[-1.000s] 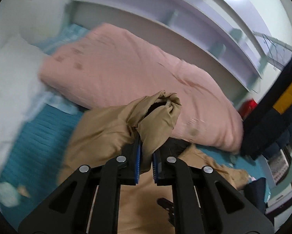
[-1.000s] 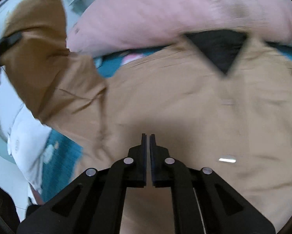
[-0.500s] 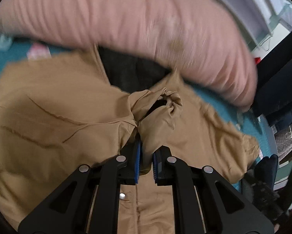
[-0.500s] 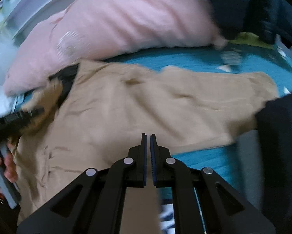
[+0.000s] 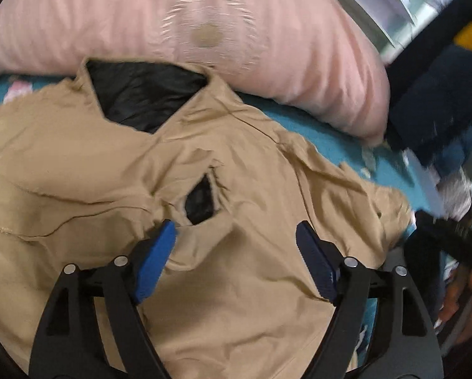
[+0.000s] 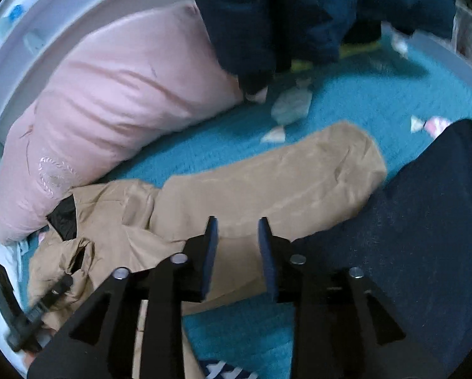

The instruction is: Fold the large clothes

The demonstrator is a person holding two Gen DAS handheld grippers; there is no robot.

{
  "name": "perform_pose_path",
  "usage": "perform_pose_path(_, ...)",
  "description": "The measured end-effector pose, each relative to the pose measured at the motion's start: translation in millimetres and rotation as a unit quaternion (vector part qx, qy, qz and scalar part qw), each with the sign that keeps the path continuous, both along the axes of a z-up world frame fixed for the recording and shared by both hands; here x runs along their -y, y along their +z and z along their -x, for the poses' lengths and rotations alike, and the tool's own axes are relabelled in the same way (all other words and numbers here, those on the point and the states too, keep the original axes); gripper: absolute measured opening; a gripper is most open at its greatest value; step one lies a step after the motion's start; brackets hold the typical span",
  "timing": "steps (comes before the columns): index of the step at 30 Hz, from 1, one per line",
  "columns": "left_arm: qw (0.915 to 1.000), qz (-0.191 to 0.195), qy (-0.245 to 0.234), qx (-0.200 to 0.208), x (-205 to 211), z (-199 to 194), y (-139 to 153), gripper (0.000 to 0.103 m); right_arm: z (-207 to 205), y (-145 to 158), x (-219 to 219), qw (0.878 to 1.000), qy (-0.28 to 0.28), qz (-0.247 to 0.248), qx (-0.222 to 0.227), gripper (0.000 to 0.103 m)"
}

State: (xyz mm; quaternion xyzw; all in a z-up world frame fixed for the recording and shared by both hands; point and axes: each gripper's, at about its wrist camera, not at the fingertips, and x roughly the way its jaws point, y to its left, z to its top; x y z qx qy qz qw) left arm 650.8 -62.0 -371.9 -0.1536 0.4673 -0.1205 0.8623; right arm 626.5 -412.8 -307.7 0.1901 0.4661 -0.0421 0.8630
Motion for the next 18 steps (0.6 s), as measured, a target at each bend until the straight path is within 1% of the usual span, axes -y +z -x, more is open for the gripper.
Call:
perform_pose_path(1, 0.9999, -0.007, -0.008, 0.001, 6, 1, 0, 0.079, 1, 2, -1, 1.000, 0.000, -0.012, -0.002, 0.044)
perform_pose_path(2, 0.9997, -0.020, -0.016, 0.002, 14, 1, -1, 0.079, 3, 2, -3, 1.000, -0.004, -0.022, -0.006, 0.046)
perform_pose_path(3, 0.9993, -0.032, -0.020, 0.002, 19, 3, -2, 0.079, 8, 1, -6, 0.999, -0.011, -0.035, -0.011, 0.047)
perform_pose_path(4, 0.9985, -0.049, -0.022, 0.002, 22, 5, -2, 0.079, 16, -3, -8, 0.998, -0.022, -0.061, -0.011, 0.047)
perform_pose_path(6, 0.9963, -0.078, -0.033, 0.015, 27, 12, -1, 0.080, 31, -13, -18, 0.994, -0.042, -0.104, -0.016, 0.047)
perform_pose_path(8, 0.9938, -0.100, -0.045, 0.019, 34, 14, -3, 0.080, 46, -29, -25, 0.988, -0.081, -0.131, -0.023, 0.047)
perform_pose_path(9, 0.9932, -0.105, -0.048, 0.018, 34, 17, -4, 0.080, 53, -39, -25, 0.983, -0.116, -0.139, -0.025, 0.047)
perform_pose_path(11, 0.9922, -0.112, -0.051, 0.020, 34, 18, -6, 0.080, 64, -56, -19, 0.970, -0.180, -0.163, -0.029, 0.047)
perform_pose_path(12, 0.9919, -0.113, -0.053, 0.021, 35, 18, -7, 0.080, 69, -65, -16, 0.961, -0.213, -0.176, -0.030, 0.047)
perform_pose_path(13, 0.9922, -0.111, -0.054, 0.020, 36, 17, -8, 0.080, 74, -76, -12, 0.949, -0.247, -0.194, -0.020, 0.048)
perform_pose_path(15, 0.9920, -0.111, -0.058, 0.016, 37, 16, -10, 0.081, 76, -84, -9, 0.937, -0.277, -0.212, 0.004, 0.049)
perform_pose_path(16, 0.9910, -0.117, -0.061, 0.018, 38, 19, -10, 0.081, 76, -84, -8, 0.934, -0.286, -0.214, 0.030, 0.050)
perform_pose_path(18, 0.9908, -0.117, -0.064, 0.021, 40, 20, -11, 0.081, 74, -79, -5, 0.927, -0.292, -0.222, 0.083, 0.051)
